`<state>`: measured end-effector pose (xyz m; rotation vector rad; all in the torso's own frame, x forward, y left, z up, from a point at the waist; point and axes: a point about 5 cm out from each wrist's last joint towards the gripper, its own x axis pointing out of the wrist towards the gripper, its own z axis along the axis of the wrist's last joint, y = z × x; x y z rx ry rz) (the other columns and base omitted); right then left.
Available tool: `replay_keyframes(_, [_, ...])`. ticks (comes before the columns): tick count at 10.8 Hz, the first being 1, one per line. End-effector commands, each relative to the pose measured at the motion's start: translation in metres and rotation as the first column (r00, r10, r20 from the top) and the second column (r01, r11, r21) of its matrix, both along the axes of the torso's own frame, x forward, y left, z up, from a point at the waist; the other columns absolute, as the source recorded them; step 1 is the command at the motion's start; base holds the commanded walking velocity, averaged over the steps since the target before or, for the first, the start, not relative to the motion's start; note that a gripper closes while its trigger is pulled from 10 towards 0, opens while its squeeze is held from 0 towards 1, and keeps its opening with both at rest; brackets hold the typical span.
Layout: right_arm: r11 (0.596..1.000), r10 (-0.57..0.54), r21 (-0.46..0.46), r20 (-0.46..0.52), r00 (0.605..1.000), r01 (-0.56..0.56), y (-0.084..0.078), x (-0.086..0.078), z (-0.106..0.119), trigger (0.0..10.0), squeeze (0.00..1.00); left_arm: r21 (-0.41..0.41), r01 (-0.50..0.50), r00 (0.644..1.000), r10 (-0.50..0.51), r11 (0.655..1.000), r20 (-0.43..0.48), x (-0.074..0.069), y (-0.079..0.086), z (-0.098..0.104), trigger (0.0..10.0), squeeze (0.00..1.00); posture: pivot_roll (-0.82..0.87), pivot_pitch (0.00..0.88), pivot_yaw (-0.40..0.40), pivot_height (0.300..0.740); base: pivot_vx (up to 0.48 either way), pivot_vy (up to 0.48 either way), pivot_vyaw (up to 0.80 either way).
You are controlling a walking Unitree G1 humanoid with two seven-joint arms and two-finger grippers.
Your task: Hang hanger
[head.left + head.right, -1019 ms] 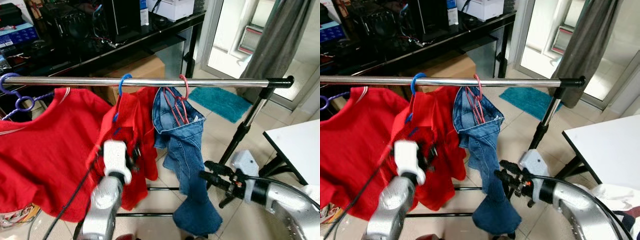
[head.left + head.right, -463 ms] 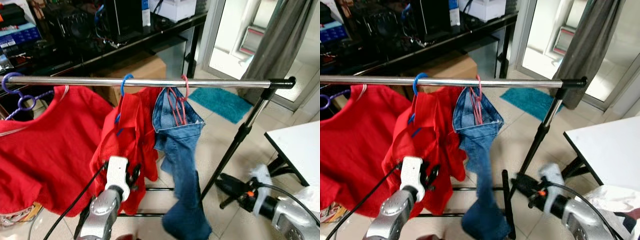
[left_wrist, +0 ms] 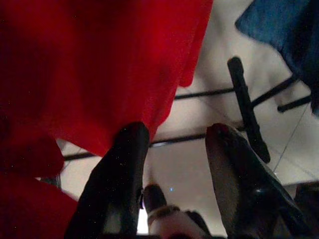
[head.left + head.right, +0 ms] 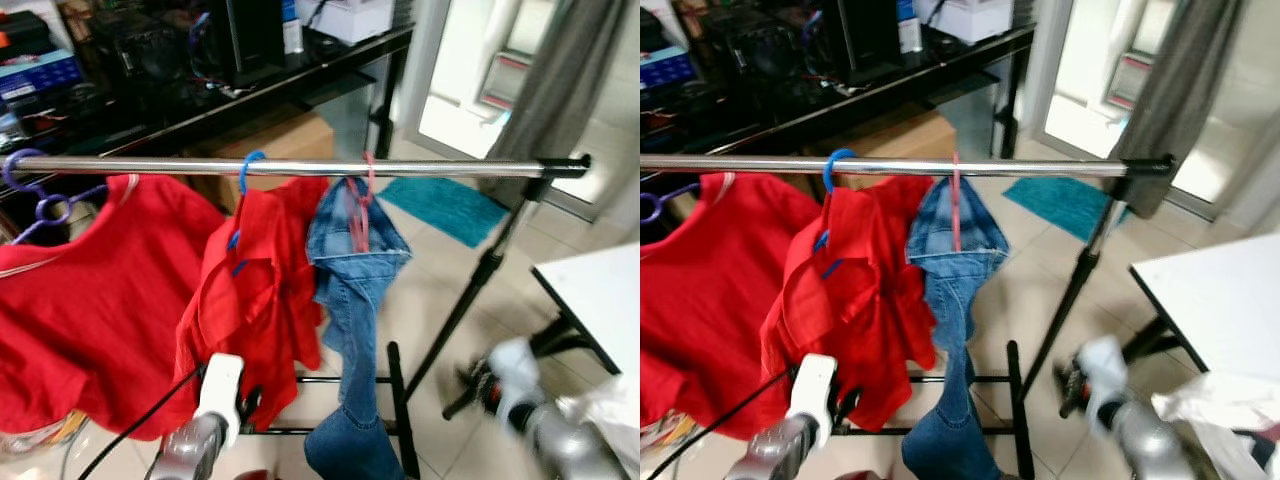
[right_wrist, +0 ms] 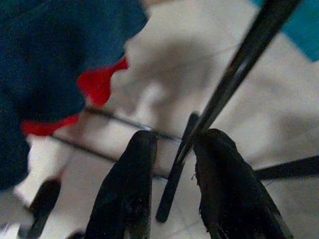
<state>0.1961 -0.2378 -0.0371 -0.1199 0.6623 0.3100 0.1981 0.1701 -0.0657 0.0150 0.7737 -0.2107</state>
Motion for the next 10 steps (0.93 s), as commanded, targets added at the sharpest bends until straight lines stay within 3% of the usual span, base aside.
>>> replay_keyframes(1, [0.999,0.020,-0.025,-0.004,1.000,-0.021,0.002,0.000,-0.003,10.0,0.00,0.007,0.013,1.000,-0.013,1.000,0.018,0.006,-0.001,0.003,10.0,0.00,0.05,0.011,0.029,0.740,0.000,0.000,0.00])
replay_keyframes(4, [0.996,0.071,-0.042,-0.125,0.990,-0.077,0.017,-0.019,-0.027,10.0,0.00,0.061,0.040,0.996,-0.035,0.997,-0.082,-0.012,0.000,-0.013,10.0,0.00,0.05,0.005,0.036,0.740,0.000,0.000,0.00])
replay_keyframes(8, [0.993,0.115,-0.013,-0.142,0.983,-0.118,0.031,-0.022,-0.034,10.0,0.00,0.120,0.130,0.990,-0.122,0.984,-0.066,-0.011,-0.002,-0.013,10.0,0.00,0.04,0.004,0.033,0.740,0.000,0.000,0.00])
replay_keyframes(10, [0.992,0.121,-0.007,-0.135,0.983,-0.123,0.033,-0.019,-0.033,10.0,0.00,0.094,0.088,0.996,-0.085,0.992,-0.040,-0.007,-0.003,-0.011,10.0,0.00,0.04,0.000,0.034,0.740,0.000,0.000,0.00])
